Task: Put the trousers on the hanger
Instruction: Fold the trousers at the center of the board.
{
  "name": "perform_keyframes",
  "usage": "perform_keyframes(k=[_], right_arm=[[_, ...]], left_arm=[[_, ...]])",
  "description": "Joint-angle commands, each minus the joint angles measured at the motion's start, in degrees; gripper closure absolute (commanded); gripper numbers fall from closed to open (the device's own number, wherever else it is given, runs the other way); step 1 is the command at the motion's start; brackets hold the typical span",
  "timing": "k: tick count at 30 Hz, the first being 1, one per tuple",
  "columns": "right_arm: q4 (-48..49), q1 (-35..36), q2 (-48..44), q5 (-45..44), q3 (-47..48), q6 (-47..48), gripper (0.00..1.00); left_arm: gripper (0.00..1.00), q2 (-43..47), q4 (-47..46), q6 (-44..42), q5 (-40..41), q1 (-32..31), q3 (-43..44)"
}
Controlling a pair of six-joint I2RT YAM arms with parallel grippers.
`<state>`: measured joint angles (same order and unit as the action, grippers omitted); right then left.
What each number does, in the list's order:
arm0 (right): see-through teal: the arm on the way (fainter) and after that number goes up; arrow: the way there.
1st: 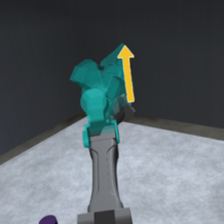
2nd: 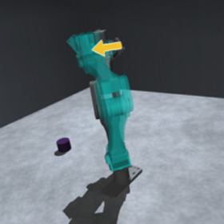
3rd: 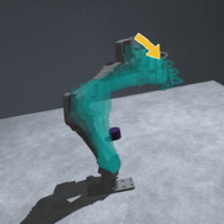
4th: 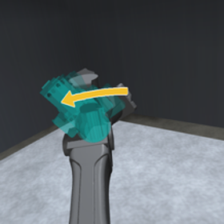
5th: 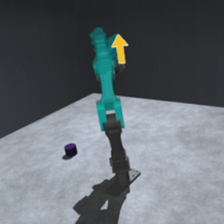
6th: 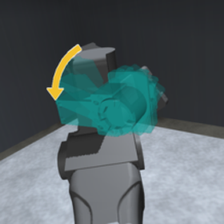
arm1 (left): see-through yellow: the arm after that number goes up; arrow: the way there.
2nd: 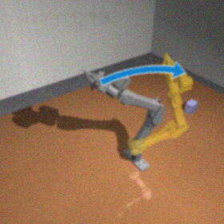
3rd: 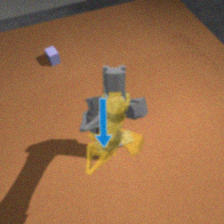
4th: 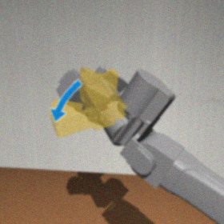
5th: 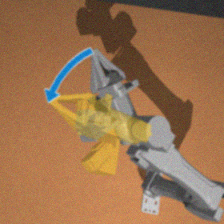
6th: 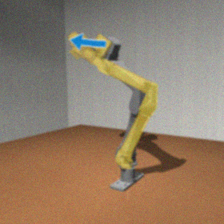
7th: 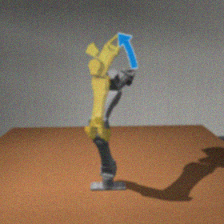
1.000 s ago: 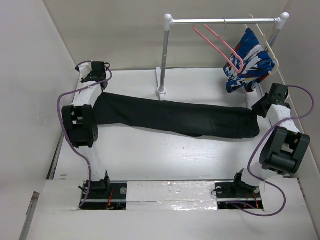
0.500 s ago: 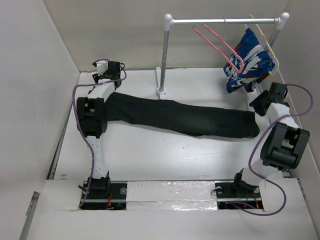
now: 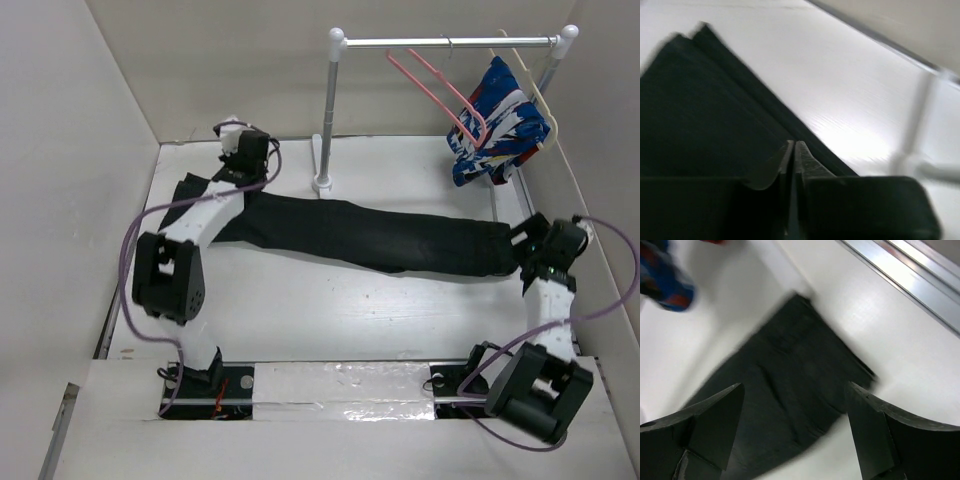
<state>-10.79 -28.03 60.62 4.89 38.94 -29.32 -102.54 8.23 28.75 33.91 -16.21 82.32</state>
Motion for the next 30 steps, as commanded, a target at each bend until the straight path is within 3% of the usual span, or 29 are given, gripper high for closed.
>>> perform_keyframes(k=[1,5,9,13,16,19,24,25,29,30], right_arm=[[3.4,-4.7,-5.6,0.5,-9.8,-0.7,0.14],[5.1,-8.8,-7.5,3.7,-16.5,1.5,0.14],[8.8,-8.8,-2.6,6.8,-18.3,1.7,0.15],[12.9,-8.8,4.8,9.0,-15.7,1.4,0.18],[15.9,-8.8,8.8,10.3,-13.7,0.9,0.32],[17.8,-7.3,11.7,9.8,-12.3,0.8,0.39],[17.9,-4.6,12.7,9.5,-10.5,4.7,0.95],[17.8,-3.5,11.6,9.3,-10.9,5.5,1.0],[12.7,3.1,-0.8,6.7,-13.6,9.6,1.0],[11.2,5.1,-8.1,6.5,-14.4,10.1,1.0]], left_arm=[[1.0,11.3,-7.4,5.9,-10.3,-4.9,-9.1],[1.0,19.8,-19.8,8.0,-17.5,-9.7,-26.8],[1.0,24.5,-26.3,9.1,-27.9,-9.7,-36.1],[1.0,26.2,-27.5,8.1,-28.6,-11.6,-40.9],[1.0,27.7,-29.4,7.5,-28.0,-13.9,-44.1],[1.0,26.7,-29.2,6.7,-24.6,-18.5,-43.9],[1.0,22.8,-28.6,6.9,-20.9,-22.3,-42.7],[1.0,22.6,-29.1,7.0,-20.6,-22.3,-42.9],[1.0,22.5,-28.4,6.7,-17.5,-22.3,-43.0],[1.0,22.8,-27.8,6.8,-15.5,-22.3,-43.0]])
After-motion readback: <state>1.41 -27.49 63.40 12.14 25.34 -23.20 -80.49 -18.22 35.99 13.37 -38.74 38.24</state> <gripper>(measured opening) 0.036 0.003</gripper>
